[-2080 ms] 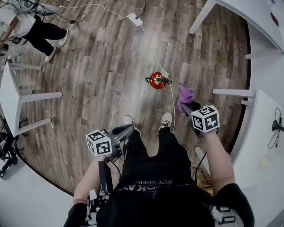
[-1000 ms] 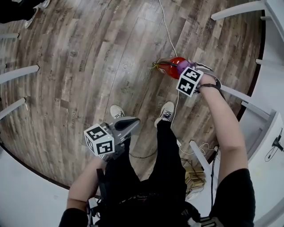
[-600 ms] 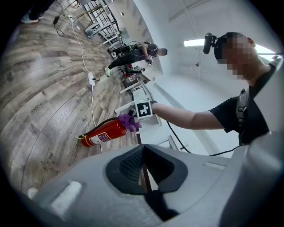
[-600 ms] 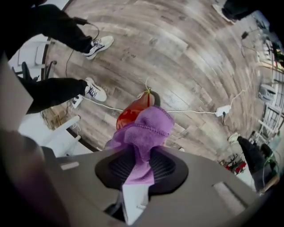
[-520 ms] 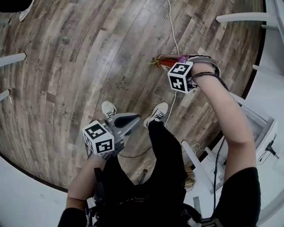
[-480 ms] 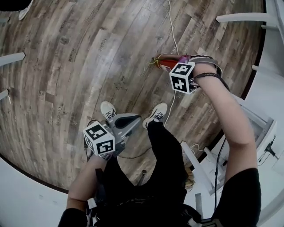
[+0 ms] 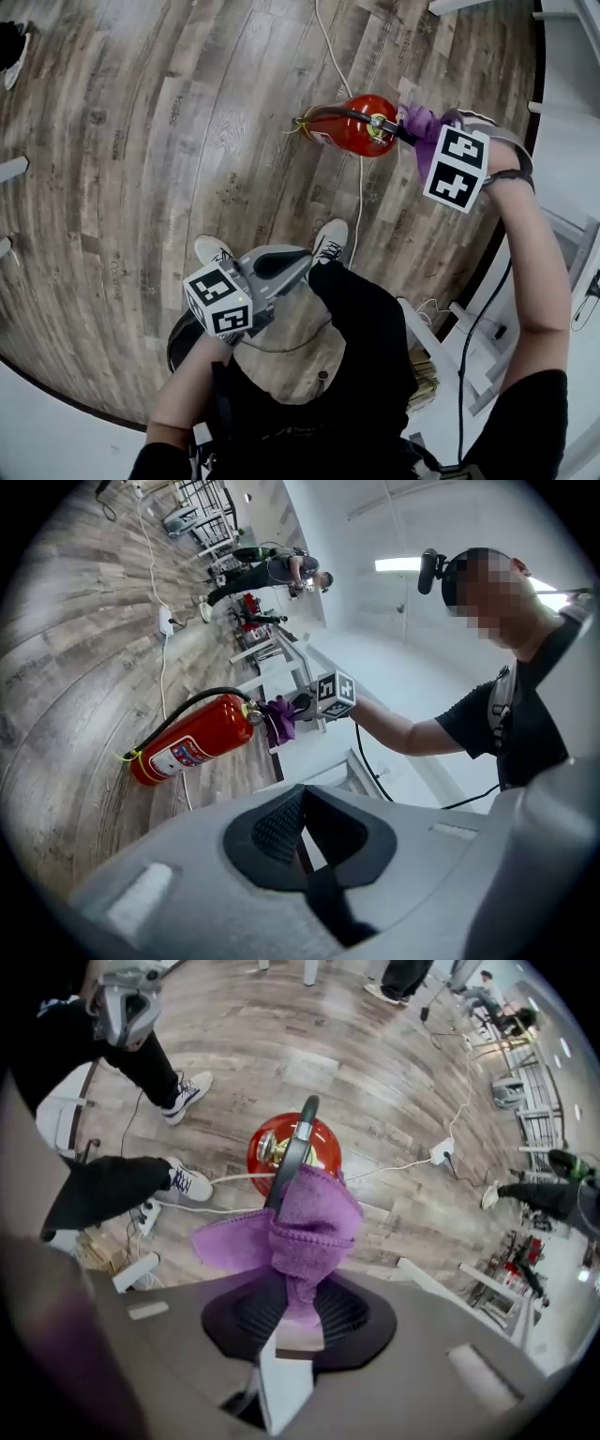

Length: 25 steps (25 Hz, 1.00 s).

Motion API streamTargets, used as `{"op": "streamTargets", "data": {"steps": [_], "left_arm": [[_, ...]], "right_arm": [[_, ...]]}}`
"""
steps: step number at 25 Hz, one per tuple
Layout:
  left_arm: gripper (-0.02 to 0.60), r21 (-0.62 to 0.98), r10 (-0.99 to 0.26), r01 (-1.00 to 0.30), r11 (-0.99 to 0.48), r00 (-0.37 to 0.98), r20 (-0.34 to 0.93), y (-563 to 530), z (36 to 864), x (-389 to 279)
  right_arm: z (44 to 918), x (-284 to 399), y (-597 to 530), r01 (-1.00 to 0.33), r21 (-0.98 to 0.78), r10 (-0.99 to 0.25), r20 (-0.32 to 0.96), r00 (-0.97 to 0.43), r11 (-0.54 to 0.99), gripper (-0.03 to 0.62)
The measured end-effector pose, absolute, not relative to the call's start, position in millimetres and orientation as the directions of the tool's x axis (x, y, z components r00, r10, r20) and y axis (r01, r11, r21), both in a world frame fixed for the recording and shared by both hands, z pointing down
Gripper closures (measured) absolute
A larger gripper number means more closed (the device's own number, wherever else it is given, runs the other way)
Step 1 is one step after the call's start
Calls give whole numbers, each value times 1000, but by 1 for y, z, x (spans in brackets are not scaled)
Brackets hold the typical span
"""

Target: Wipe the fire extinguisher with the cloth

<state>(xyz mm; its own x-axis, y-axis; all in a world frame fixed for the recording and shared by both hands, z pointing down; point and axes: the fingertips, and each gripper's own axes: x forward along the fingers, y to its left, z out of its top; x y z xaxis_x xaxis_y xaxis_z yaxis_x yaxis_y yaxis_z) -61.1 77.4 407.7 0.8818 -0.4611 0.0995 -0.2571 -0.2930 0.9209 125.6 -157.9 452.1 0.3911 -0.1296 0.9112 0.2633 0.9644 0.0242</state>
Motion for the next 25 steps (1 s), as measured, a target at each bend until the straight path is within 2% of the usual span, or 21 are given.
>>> {"op": "streamTargets", "data": {"steps": [3, 6, 8, 11, 14, 17, 21, 23, 25], "left_arm": [[583, 895, -378, -239, -377, 922, 88, 70, 436, -48], [583, 859, -323, -232, -457, 943, 82, 49, 469, -39], [583, 837, -301, -229, -496, 950, 82, 30, 489, -41], [583, 834, -304, -207, -511, 951, 50, 5, 507, -50], [583, 833, -326, -212, -512, 944, 40, -9, 519, -58], [583, 824, -368, -199, -530, 930, -11, -33, 515, -58], [583, 787, -390, -201, -584, 919, -54, -52, 504, -57], [583, 769, -384, -217, -601, 922, -39, -53, 506, -56], [583, 770, -384, -227, -596, 923, -25, -52, 510, -55]], "right_arm": [[457, 133, -145, 81, 24, -43, 971, 234, 996, 511], [463, 126, -142, -100, -11, 6, 999, -50, 995, 511], [467, 122, -143, -187, -68, 14, 960, -278, 980, 511], [468, 115, -146, -272, -252, 29, 782, -623, 929, 511], [465, 118, -152, -280, -444, 1, 534, -846, 851, 511], [467, 129, -156, -231, -550, -59, 312, -948, 803, 511], [475, 141, -161, -135, -638, -139, 44, -989, 758, 511], [493, 145, -160, -98, -684, -171, -40, -984, 723, 511], [521, 140, -153, -84, -721, -183, -59, -981, 687, 511]]}}
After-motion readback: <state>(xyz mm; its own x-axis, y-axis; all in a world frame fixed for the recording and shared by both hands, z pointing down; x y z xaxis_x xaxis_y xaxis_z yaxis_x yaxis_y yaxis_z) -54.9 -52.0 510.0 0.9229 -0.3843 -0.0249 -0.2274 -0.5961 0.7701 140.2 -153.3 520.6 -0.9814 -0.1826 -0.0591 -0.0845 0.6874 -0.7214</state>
